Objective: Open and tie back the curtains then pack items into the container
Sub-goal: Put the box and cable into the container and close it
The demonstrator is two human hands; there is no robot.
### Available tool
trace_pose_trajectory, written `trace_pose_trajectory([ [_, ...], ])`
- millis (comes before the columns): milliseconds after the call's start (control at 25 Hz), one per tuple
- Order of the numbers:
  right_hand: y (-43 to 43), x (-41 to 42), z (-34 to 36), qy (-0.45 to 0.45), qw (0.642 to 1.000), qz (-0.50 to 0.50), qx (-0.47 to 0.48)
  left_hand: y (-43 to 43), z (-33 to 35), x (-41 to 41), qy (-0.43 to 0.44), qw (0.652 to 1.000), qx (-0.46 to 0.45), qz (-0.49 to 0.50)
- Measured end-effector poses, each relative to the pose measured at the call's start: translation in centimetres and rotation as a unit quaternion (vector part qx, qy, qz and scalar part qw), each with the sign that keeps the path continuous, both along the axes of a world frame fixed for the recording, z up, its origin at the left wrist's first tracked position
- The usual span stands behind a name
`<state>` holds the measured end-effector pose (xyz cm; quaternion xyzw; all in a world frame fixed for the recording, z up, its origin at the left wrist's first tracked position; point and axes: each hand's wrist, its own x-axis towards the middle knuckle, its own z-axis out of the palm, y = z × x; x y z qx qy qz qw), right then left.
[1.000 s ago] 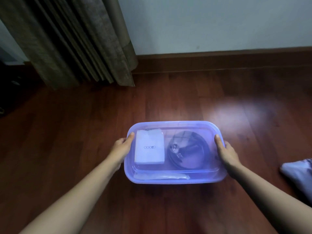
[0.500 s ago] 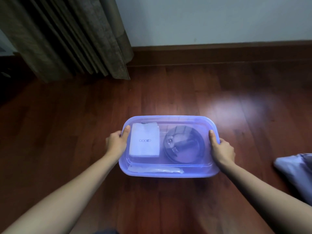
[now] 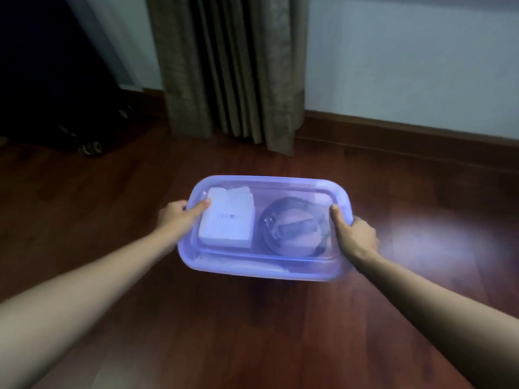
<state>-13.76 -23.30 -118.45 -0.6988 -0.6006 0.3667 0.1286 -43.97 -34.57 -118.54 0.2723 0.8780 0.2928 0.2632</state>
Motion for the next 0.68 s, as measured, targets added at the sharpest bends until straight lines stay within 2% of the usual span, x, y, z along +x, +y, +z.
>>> trace_pose_trajectory([
  [280,-2.7,-13.6,3.5,0.027,0.998,0.032,-0.042,-1.4,5.9,-14.7,-0.046,0.999,0.018,0.017],
  [440,-3.0,-17.7,5.0,0.019,0.998,0.033,-0.045,-2.2,7.3,-18.8,-0.083,0.996,0.016,0.019],
  [680,-1.9,-20.4,4.9,0.025,0.998,0.030,-0.057,-0.5,8.5,-20.7,-0.161,0.987,0.009,0.019],
])
